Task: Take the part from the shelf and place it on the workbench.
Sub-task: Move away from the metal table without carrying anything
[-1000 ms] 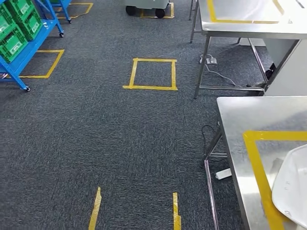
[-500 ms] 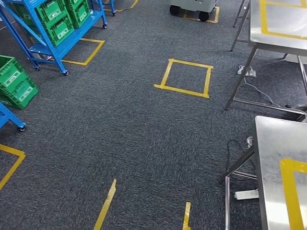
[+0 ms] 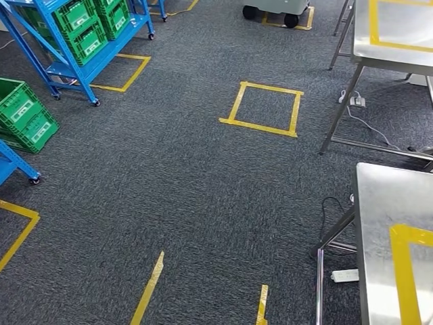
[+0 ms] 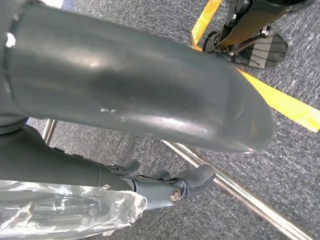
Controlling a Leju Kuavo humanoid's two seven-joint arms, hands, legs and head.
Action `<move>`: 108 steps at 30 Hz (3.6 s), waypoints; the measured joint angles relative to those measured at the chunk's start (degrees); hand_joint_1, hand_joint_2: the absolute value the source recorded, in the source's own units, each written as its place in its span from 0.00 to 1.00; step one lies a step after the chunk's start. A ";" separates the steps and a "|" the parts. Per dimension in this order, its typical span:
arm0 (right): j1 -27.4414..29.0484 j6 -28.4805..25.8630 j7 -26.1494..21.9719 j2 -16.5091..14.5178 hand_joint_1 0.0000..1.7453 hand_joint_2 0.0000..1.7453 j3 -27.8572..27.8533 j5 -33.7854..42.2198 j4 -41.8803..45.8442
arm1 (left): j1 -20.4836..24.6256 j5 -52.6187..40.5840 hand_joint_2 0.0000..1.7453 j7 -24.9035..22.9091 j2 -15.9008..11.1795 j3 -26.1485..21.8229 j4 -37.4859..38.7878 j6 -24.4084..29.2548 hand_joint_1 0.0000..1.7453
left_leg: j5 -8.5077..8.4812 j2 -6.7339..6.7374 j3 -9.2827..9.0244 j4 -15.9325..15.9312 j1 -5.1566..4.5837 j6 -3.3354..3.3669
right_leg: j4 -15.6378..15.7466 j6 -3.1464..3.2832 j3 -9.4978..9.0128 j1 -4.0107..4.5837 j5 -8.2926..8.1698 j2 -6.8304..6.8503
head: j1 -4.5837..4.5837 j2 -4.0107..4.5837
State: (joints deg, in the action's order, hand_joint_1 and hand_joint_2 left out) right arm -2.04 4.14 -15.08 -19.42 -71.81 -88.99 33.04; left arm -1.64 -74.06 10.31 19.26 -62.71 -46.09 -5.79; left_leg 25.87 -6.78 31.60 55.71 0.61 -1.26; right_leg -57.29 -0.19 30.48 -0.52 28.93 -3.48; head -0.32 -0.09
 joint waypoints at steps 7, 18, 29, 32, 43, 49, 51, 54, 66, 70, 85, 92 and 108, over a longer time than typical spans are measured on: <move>-0.03 -0.32 -0.14 0.16 0.00 0.00 -0.98 -0.15 -0.17 | 0.00 -3.72 0.00 1.58 0.00 -0.21 0.12 -0.04 0.00 | 0.05 0.09 0.06 0.03 -0.16 -0.04 | 0.11 -0.01 -0.05 -0.16 0.00 -0.02 | -0.02 0.00; -0.01 1.66 -4.63 0.56 0.00 0.00 -2.43 0.87 -0.21 | -0.04 -5.38 0.00 2.26 0.01 -1.16 0.40 0.59 0.00 | 0.13 0.12 0.04 0.11 -0.28 0.11 | 0.20 -0.05 -0.11 -0.26 -0.02 -0.02 | -0.01 0.00; -0.07 1.67 -4.70 0.80 0.00 0.00 -3.04 0.13 -0.45 | -0.05 -5.28 0.00 2.26 0.02 -1.41 0.47 0.66 0.00 | 0.14 0.13 0.04 0.11 -0.27 0.12 | 0.20 -0.06 -0.11 -0.25 -0.01 -0.02 | -0.01 0.00; -0.09 1.63 -4.70 0.86 0.00 0.00 -3.13 0.02 -0.61 | -0.03 -5.22 0.00 1.78 -0.03 -1.42 0.48 0.78 0.00 | 0.27 0.21 -0.02 0.14 -0.49 0.76 | 0.70 -0.59 -0.09 -0.53 -0.10 -0.12 | 0.04 0.00; -0.53 0.74 -4.56 1.40 0.00 0.00 -3.47 -0.33 -1.41 | -0.44 -3.20 0.00 -0.93 0.15 -0.63 0.50 1.62 0.00 | 1.19 2.42 -4.14 -2.86 0.94 0.58 | -6.18 -3.93 4.53 -2.19 0.88 2.85 | -0.58 0.00; -0.83 0.37 -4.48 1.10 0.00 0.00 -3.59 -0.34 -3.03 | -0.64 -2.48 0.00 -1.39 -0.05 0.25 0.54 1.66 0.00 | 3.78 2.47 -3.90 -0.14 0.97 -1.30 | -1.75 -1.60 1.16 -2.31 0.45 2.31 | -0.19 0.00; -0.85 0.11 -4.48 1.07 0.00 0.00 -3.62 -0.34 -3.43 | -0.64 -1.95 0.00 -1.57 -0.09 0.75 0.54 1.65 0.00 | 5.61 4.36 -2.25 3.57 0.89 -1.37 | -1.56 -0.69 0.52 -2.26 0.90 2.96 | 0.18 0.00; -0.73 -0.13 -4.48 1.23 0.00 0.00 -3.64 -0.34 -3.71 | -0.78 -1.29 0.00 -1.82 -0.16 1.51 0.54 1.64 0.00 | 9.49 6.01 5.10 15.80 0.86 -1.06 | -1.41 0.04 -0.40 -2.02 1.75 4.06 | 0.52 0.00; -1.10 -0.21 -4.66 3.06 0.00 0.00 -3.57 -0.37 -4.03 | -1.55 -0.36 0.00 -2.49 -0.22 3.28 0.48 1.71 0.00 | 2.69 6.57 2.87 5.55 0.82 0.91 | -4.00 -3.13 -2.83 -2.55 7.21 4.57 | 0.16 0.00; -0.81 -0.21 -4.67 3.14 0.00 0.00 -3.52 -0.37 -4.21 | -1.58 -0.34 0.00 -2.49 -0.16 3.48 0.45 1.69 0.00 | 3.42 6.32 2.14 5.50 0.03 2.16 | -18.42 -2.10 6.22 -1.44 11.63 3.90 | -0.07 0.00; -0.82 -0.41 -4.69 3.68 0.00 0.00 -3.57 -0.37 -4.47 | -1.65 -0.86 0.00 -2.79 -0.30 3.60 0.38 2.01 0.00 | 4.22 5.93 -1.44 2.97 -1.04 2.59 | -2.40 0.43 1.53 0.85 1.01 3.23 | 0.57 0.00; -0.86 -0.77 -4.35 3.68 0.00 0.00 -3.57 -0.36 -4.79 | -1.66 -1.52 0.00 -3.11 -0.28 3.55 0.38 2.62 0.00 | 4.12 5.94 -1.60 2.60 -0.99 2.12 | -2.40 0.65 1.46 0.92 1.17 3.30 | 0.57 0.00; -0.86 -0.79 -4.35 3.68 0.00 0.00 -3.57 -0.37 -5.03 | -1.67 -1.52 0.00 -3.27 -0.28 3.52 0.38 2.62 0.00 | 4.10 5.94 -1.72 2.47 -1.04 1.49 | -2.22 0.61 1.28 0.79 1.13 3.33 | 0.55 0.00</move>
State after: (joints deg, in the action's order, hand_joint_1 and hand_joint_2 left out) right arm -2.90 3.36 -19.43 -15.74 -75.38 -89.35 28.01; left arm -3.30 -75.58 7.03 18.97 -59.19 -45.70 -3.17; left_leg 29.97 -0.84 29.88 58.18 -0.43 0.23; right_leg -59.51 0.41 31.76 0.27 30.06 -0.15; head 0.23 -0.09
